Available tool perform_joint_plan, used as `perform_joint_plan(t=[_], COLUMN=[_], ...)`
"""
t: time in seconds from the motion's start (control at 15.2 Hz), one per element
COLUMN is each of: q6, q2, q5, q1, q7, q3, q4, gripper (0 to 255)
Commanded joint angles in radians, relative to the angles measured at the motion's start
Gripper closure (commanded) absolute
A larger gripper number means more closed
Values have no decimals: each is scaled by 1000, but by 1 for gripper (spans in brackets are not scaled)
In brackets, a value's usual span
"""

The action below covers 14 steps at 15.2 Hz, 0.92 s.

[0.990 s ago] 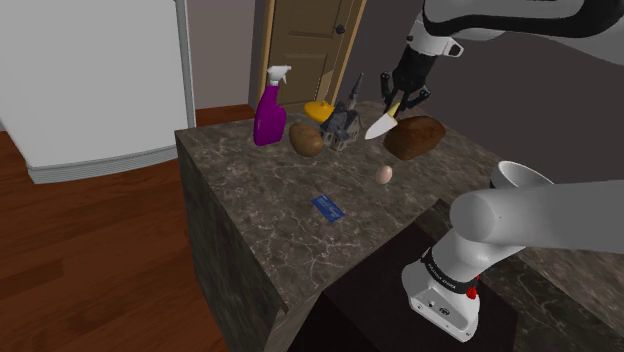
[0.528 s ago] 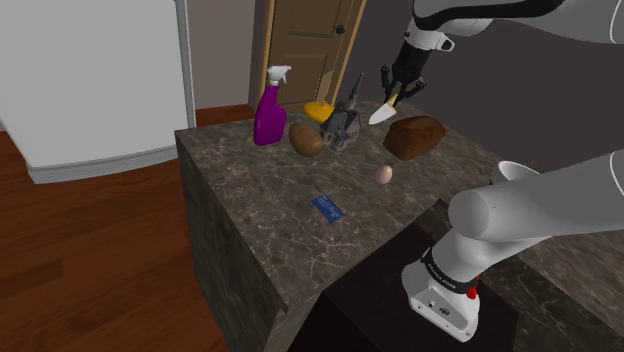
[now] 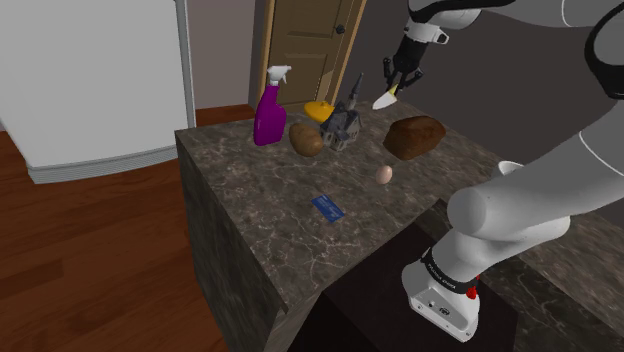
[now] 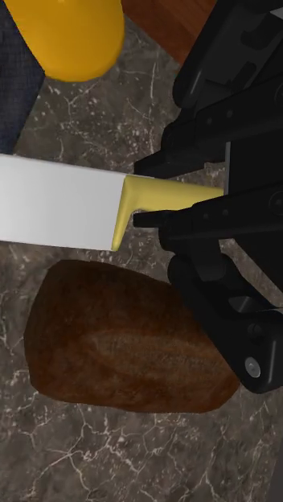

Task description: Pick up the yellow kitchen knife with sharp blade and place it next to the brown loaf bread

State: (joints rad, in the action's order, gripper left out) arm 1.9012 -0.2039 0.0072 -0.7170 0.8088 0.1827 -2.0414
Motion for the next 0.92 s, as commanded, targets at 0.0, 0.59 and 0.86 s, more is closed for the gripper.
perform_joint_plan(t=[0.0, 0.59, 0.86], q6=[-6, -87, -168], q2=[80, 420, 602], q5=[-15, -63, -79], q1=[-13, -47, -53], q7=[-16, -81, -110], q3=[-10, -46, -59], q4=[85, 504, 766], gripper=[255, 255, 255])
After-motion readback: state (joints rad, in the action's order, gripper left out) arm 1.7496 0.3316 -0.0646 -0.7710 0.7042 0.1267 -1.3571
